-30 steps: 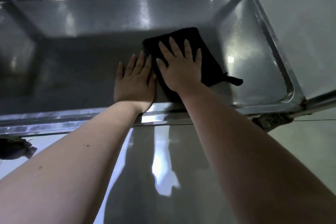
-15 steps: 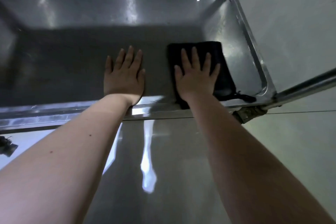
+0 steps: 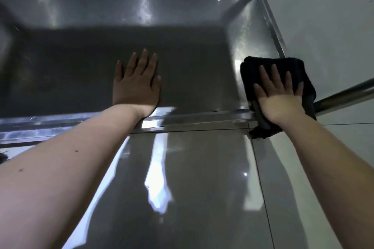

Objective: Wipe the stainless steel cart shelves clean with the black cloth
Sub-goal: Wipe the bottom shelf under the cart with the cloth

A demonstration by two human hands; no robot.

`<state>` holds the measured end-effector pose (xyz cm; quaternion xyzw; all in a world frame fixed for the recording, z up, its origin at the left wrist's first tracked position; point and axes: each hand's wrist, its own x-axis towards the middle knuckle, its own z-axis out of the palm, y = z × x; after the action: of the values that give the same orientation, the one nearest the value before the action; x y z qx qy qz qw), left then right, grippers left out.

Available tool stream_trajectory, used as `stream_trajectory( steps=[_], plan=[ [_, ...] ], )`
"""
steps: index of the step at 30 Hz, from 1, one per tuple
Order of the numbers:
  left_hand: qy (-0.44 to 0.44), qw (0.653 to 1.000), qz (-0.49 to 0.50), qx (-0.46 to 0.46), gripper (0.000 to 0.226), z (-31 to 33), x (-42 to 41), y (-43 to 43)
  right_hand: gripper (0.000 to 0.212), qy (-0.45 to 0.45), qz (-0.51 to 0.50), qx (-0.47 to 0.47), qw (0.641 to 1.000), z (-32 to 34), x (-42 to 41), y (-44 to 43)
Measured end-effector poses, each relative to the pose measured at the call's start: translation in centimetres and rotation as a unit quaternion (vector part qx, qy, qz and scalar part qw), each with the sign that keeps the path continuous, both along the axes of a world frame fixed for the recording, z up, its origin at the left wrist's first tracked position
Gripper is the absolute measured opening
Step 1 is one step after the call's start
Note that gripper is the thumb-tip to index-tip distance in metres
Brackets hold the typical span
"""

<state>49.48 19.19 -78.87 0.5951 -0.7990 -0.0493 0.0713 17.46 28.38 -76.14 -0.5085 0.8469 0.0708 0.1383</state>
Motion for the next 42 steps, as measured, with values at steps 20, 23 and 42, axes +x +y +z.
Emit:
stream_trajectory(
  steps=[20,23,42],
  plan=[
    [-0.018,1.000,0.001,0.005,0.063,0.3,0.1,-0.1,0.056,-0.029,0.012,-0.068,0.997,-0.7,6.4,-15.2],
    [-0.014,1.000,0.004,0.005,0.061,0.3,0.2,-0.1,0.056,-0.056,0.081,-0.085,0.992,-1.0,10.5,-10.2],
    [0.011,1.000,0.019,0.005,0.060,0.4,0.2,-0.3,0.055,-0.043,0.182,-0.117,0.975,-1.7,15.8,-11.8]
  ],
)
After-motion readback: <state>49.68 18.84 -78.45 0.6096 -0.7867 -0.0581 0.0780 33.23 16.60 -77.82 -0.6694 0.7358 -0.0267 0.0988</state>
